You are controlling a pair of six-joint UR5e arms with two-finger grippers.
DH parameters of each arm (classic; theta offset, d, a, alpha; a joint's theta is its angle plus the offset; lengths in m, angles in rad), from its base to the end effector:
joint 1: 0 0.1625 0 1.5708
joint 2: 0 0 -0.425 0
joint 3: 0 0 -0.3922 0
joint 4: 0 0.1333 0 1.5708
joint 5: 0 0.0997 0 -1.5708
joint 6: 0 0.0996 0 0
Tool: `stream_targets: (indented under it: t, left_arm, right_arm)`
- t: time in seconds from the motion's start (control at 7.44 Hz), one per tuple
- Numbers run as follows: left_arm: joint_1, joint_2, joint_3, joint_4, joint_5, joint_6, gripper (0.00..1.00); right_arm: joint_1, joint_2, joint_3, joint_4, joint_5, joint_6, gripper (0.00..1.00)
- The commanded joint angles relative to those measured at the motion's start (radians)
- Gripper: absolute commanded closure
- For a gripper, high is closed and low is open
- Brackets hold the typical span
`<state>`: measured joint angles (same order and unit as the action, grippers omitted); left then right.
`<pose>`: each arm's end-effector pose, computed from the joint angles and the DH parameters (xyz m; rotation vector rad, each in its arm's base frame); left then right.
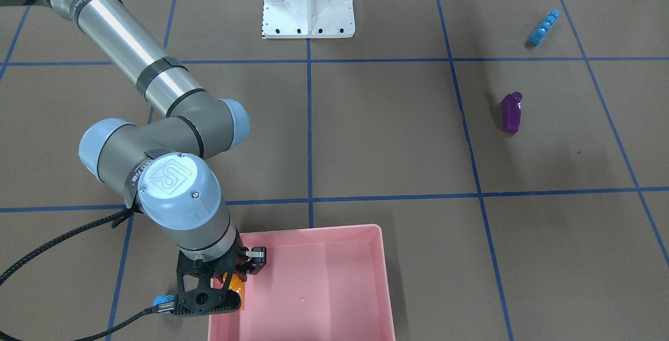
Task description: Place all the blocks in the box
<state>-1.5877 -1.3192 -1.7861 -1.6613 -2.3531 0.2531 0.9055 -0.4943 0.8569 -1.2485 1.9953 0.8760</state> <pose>-0.0697 -0.3884 0.6535 0.1566 0.7701 0.2452 -0.4678 -0.7457 0.2322 0.1997 -0.7617 0.0544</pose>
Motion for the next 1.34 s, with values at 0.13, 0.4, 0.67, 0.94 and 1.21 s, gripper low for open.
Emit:
stream_targets:
  t: [0.13, 0.4, 0.67, 0.94, 1.21]
  left_arm:
    - [0.0, 0.0, 0.001, 0.0, 0.0, 0.0, 0.0]
    - [0.0, -0.003, -0.001, -0.002, 0.002, -0.002, 0.0]
    - [0.02, -0.11, 0.003, -0.053, -0.002, -0.014, 0.0]
    - [0.058, -0.152, 0.022, -0.136, -0.151, -0.281, 0.0]
    - [0.133, -0.141, 0.027, -0.35, -0.147, -0.325, 0.0]
  right_arm:
    - [-0.002, -0.003, 0.001, 0.014, -0.003, 0.001, 0.02]
    - [-0.002, -0.001, 0.002, 0.014, -0.001, 0.003, 0.02]
    - [0.024, 0.002, 0.031, 0.005, 0.022, 0.023, 0.01]
    - [0.052, -0.032, 0.144, -0.093, 0.112, 0.02, 0.01]
    - [0.058, -0.158, 0.409, -0.271, 0.119, 0.006, 0.01]
